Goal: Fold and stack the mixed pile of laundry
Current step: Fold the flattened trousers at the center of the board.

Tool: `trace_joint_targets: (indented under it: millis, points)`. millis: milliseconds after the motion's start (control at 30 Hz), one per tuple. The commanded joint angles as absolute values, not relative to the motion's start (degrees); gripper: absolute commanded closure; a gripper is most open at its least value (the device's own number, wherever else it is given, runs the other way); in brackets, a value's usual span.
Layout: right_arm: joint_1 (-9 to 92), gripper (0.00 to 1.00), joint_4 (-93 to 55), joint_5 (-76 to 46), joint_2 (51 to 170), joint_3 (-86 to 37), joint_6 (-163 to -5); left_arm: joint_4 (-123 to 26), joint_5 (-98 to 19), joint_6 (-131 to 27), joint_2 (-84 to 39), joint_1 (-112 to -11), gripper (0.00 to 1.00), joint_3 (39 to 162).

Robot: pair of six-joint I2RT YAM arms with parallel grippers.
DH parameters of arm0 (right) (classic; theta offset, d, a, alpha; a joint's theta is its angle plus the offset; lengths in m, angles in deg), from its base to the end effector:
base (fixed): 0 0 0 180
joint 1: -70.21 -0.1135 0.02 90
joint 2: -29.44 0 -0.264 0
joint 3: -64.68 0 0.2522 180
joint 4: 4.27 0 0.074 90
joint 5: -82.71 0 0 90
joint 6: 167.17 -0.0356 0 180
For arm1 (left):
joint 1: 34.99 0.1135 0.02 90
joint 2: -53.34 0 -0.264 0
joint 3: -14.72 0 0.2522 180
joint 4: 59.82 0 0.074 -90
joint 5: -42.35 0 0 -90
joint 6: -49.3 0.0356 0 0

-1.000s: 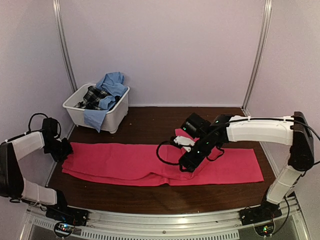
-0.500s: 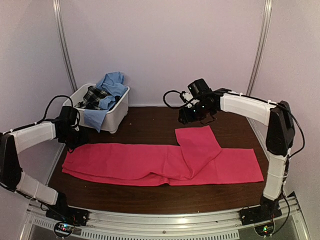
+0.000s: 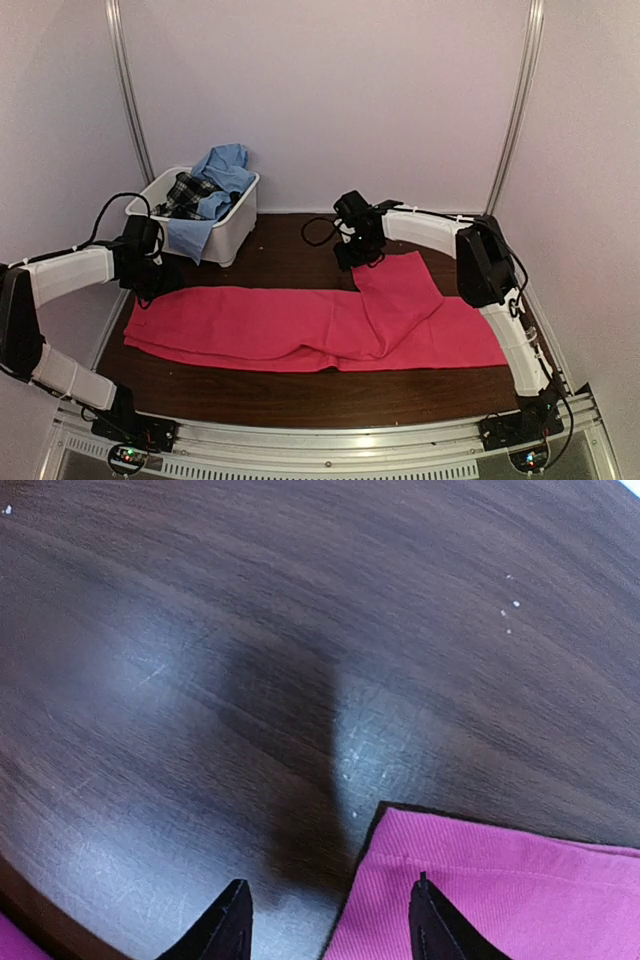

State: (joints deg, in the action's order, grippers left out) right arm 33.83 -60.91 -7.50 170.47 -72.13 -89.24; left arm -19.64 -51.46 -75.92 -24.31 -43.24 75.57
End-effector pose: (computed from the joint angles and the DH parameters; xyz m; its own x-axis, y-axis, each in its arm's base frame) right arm 0.4267 0.3146 0.1652 -0.8120 -0.3385 -0.4755 -0.4344 0.8946 0.1050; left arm 0.2623 -0.0356 0.2067 -0.7398 -0.4742 -0.4773 -0.3909 0.8803 -0.2688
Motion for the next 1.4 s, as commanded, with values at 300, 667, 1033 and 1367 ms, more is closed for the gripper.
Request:
trace_joint_targets:
  millis: [300, 667, 1033, 1367]
  points:
    - [32.31, 0.64, -65.45, 1.34, 178.1, -77.36, -89.61, -22.86, -54.07, -77.15, -26.64, -43.43, 0.39, 74.93]
    - [36.17, 1.0, -50.33, -0.79, 149.73, -44.98, -93.67, -23.5, -55.47, -79.13, -30.62, -43.34, 0.39, 75.28]
    - [38.91, 1.0, -44.3, -3.0, 124.82, -27.93, -98.06, -24.28, -55.09, -79.06, -31.4, -43.34, 0.39, 75.34]
    - [38.63, 0.61, -45.34, -6.99, 140.74, -39.3, -97.97, -25.16, -53.57, -79.97, -30.73, -43.34, 0.39, 74.93]
